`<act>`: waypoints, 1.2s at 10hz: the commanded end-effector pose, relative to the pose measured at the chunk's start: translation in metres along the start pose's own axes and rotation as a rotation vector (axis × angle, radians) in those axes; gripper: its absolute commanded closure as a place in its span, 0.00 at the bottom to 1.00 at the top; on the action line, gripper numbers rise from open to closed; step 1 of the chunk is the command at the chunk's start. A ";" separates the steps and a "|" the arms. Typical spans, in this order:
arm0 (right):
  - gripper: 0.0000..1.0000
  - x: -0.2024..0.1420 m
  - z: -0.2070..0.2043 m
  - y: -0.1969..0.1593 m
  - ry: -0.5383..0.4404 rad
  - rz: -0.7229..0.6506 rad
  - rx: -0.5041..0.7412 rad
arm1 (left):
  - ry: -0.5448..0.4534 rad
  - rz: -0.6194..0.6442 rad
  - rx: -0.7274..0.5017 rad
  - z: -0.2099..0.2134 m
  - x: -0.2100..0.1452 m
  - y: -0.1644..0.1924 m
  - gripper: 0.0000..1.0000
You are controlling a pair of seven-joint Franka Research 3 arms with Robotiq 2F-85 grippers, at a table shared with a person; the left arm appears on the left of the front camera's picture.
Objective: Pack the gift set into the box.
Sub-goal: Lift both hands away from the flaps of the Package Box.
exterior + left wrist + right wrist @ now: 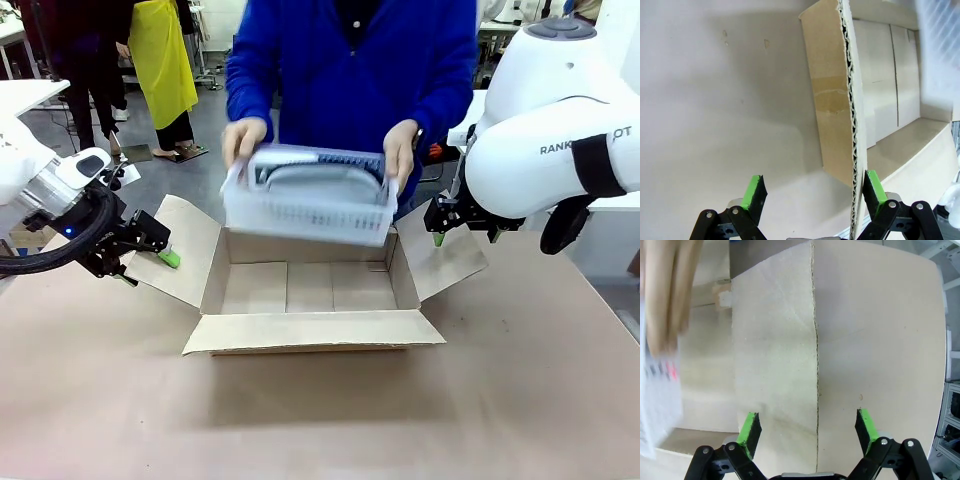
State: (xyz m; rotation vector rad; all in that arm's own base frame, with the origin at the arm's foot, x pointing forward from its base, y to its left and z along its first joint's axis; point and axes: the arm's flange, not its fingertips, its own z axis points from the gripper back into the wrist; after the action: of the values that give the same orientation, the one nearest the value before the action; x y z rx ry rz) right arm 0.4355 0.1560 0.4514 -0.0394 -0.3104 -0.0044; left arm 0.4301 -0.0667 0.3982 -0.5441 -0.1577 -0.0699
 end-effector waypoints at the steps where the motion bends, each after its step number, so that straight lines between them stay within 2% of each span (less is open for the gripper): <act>1: 0.00 0.005 0.001 0.000 -0.006 0.000 -0.016 | -0.001 0.009 0.013 0.002 -0.001 0.000 0.00; 10: 0.00 0.000 0.000 0.000 0.000 0.000 0.000 | 0.000 0.000 0.000 0.000 0.000 0.000 0.00; 11: 0.00 -0.001 0.015 -0.004 0.034 0.071 0.092 | 0.049 -0.067 -0.091 0.023 -0.004 -0.003 0.00; 12: 0.00 -0.002 0.035 -0.021 0.047 0.092 0.213 | 0.095 -0.074 -0.215 0.050 -0.008 0.002 0.00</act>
State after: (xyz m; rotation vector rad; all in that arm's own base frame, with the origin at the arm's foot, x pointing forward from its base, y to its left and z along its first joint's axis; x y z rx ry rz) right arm 0.4325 0.1549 0.4624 0.0401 -0.3020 0.0520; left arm 0.4221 -0.0607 0.4165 -0.6273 -0.1208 -0.1355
